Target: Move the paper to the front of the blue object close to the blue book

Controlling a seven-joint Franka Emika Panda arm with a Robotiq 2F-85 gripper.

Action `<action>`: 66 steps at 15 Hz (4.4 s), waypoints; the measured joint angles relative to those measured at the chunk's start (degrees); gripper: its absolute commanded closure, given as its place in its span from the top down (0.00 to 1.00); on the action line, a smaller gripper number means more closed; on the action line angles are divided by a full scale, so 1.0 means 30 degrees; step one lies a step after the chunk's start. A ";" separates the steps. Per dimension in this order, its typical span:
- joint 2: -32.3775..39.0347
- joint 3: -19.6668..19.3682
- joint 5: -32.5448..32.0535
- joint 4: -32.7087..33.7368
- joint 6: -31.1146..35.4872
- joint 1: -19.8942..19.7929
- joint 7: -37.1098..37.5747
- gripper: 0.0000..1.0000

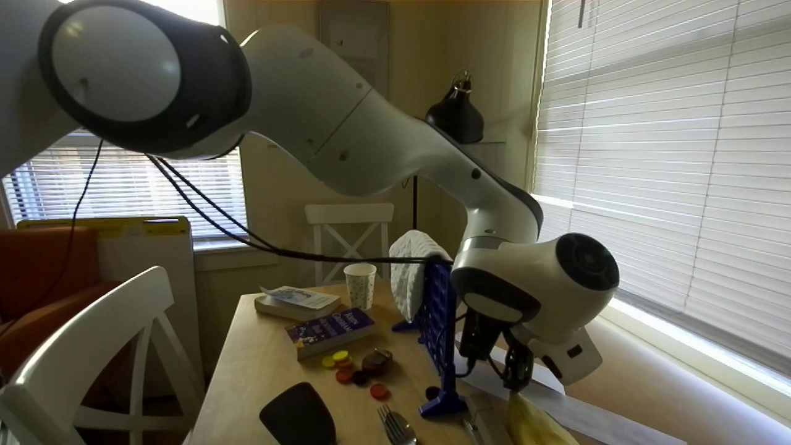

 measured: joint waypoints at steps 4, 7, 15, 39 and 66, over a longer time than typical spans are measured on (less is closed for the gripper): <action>0.0742 0.0407 0.0189 0.0750 0.0269 -0.0011 0.0243 0.28; 0.1163 0.0632 0.0425 0.1196 0.0531 -0.0021 0.0248 0.05; 0.1072 0.0695 0.0523 0.2212 0.0626 -0.0614 0.0254 0.00; -0.8674 0.0933 0.1144 0.0175 -2.5814 -0.9445 -0.5710 0.00; -1.3668 0.1182 0.0785 -1.4642 -0.6126 0.6449 -1.6349 0.00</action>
